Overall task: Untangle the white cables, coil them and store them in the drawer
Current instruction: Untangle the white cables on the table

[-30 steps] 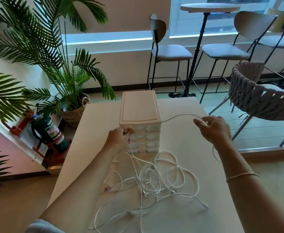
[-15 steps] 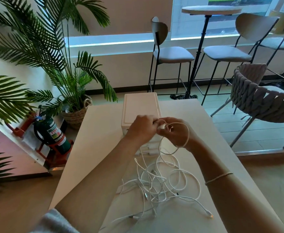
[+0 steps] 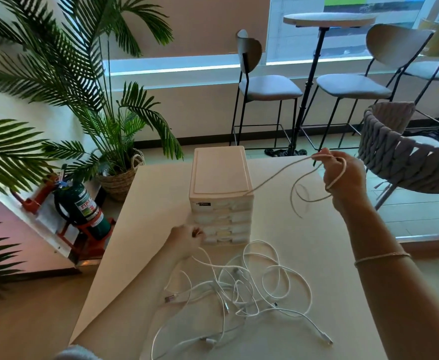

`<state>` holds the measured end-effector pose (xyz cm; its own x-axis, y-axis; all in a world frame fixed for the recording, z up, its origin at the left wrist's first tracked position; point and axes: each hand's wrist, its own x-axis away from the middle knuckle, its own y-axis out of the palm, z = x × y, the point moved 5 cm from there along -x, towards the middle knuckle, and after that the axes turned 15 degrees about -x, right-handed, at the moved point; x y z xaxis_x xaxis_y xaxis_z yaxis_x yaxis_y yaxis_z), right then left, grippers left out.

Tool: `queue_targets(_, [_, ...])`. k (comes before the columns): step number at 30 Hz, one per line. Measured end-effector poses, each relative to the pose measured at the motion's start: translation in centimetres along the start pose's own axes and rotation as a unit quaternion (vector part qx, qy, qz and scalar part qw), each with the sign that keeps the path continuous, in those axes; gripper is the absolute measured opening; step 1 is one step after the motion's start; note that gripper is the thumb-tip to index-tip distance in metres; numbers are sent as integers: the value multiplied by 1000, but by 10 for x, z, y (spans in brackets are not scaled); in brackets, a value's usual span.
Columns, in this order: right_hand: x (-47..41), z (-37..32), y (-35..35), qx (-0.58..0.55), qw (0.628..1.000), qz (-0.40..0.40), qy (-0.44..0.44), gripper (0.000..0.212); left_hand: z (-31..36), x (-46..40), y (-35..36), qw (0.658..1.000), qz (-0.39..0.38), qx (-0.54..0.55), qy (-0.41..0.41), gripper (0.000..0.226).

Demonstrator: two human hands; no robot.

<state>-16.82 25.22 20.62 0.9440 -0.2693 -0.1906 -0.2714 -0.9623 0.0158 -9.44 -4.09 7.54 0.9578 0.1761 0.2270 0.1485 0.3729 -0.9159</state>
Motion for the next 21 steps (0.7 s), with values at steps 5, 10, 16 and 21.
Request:
queue_targets(5, [12, 15, 16, 223, 968, -116, 5, 28, 0, -4, -16, 998, 37, 38, -20, 17])
queue_targets(10, [18, 60, 20, 366, 888, -269, 73, 13, 53, 6, -45, 991, 27, 75, 103, 8])
queue_targets(16, [19, 83, -5, 437, 818, -342, 154, 32, 118, 42, -80, 950, 158, 73, 261, 15])
queue_targets(21, [19, 90, -15, 466, 813, -323, 134, 42, 142, 55, -97, 912, 202, 141, 327, 20])
